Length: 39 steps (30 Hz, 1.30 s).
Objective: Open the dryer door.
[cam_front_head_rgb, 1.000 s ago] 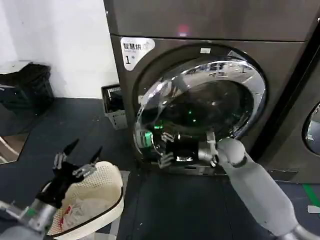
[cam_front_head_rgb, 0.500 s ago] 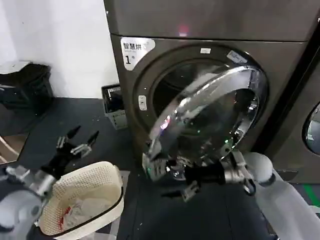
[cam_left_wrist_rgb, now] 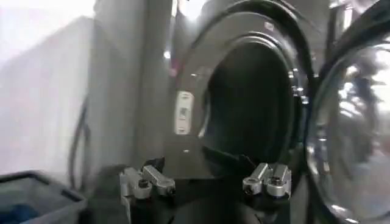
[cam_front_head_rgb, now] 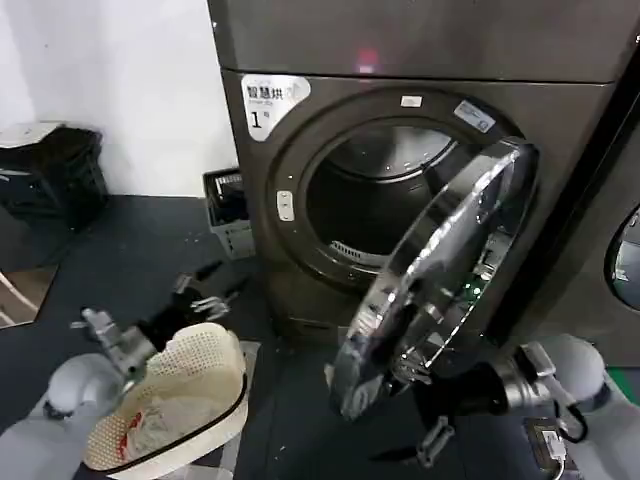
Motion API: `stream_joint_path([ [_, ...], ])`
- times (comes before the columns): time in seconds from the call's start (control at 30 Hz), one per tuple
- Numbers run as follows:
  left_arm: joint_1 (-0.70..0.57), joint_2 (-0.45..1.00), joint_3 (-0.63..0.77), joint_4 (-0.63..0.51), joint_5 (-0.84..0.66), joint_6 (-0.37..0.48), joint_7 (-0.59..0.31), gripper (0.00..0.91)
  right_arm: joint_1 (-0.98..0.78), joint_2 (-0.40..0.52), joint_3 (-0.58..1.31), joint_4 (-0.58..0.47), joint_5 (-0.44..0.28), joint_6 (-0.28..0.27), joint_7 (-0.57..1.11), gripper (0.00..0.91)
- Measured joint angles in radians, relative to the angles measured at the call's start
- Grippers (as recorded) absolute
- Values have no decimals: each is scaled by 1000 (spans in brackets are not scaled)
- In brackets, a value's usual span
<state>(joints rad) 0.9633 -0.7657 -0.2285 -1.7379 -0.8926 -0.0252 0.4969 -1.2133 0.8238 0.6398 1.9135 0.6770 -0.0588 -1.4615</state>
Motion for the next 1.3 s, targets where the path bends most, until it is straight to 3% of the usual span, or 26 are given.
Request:
stream_joint_path([
  [0.3,-229,-55,284,61,23,-15,29,907,-112,63,298,-103,3,10,13,907],
  [0.63,-381,-165,493,83,32,-13,60,907,-198,182,623,-184,-2,51,150,907],
  [0.9,-429,-194,595,45,29,-14,73,907,-247,239,858,-145,-117,51,457,907],
  [1.17,-472,-226,671,15,29,-13,52,907,-278,251,1022,-110,-131,27,921,907],
  [1.3,-493,-254,704,14,34,-13,26,907,-284,246,1118,-111,-150,-36,1025,907],
])
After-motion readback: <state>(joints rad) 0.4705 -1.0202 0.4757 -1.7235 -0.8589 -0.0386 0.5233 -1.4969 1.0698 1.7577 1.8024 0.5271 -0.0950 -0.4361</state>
